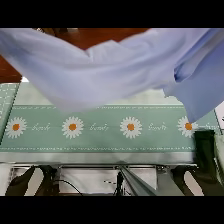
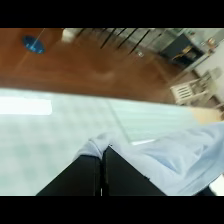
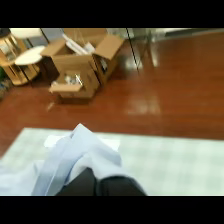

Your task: Fold the shirts.

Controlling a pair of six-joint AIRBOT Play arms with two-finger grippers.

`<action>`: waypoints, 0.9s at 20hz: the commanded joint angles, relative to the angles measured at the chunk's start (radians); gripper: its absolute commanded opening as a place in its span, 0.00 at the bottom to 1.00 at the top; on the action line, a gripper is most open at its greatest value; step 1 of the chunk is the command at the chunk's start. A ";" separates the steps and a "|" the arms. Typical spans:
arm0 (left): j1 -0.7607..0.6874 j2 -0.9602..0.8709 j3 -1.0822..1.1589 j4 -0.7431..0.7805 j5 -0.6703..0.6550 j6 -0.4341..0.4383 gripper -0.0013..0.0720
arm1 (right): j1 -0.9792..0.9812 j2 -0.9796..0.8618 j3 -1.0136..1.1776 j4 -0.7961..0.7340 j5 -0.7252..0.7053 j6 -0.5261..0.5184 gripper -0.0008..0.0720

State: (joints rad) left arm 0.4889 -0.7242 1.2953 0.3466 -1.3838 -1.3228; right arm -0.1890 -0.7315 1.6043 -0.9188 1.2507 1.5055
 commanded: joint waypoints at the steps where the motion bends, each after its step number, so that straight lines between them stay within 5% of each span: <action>1: -0.029 0.083 -0.002 0.256 -0.144 -0.111 0.05 | -0.003 -0.014 0.019 -0.111 0.244 0.006 0.03; 4: -0.089 0.122 -0.069 0.446 -0.272 -0.150 0.05 | 0.000 -0.089 0.019 -0.159 0.455 0.000 0.03; 7: -0.140 0.140 -0.233 0.469 -0.311 -0.157 0.05 | 0.000 -0.219 0.018 -0.160 0.525 -0.030 0.03; 11: -0.204 0.136 -0.489 0.465 -0.216 -0.156 0.05 | 0.021 -0.452 0.018 -0.077 0.438 -0.098 0.03; 18: -0.236 0.135 -0.734 0.467 -0.036 -0.128 0.05 | 0.329 -0.856 0.018 -0.086 0.198 -0.221 0.03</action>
State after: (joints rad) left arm 0.2623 -0.5903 0.6460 0.8093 -1.4860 -1.4746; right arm 0.0402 -1.4448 1.6215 -1.0088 1.5398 1.3319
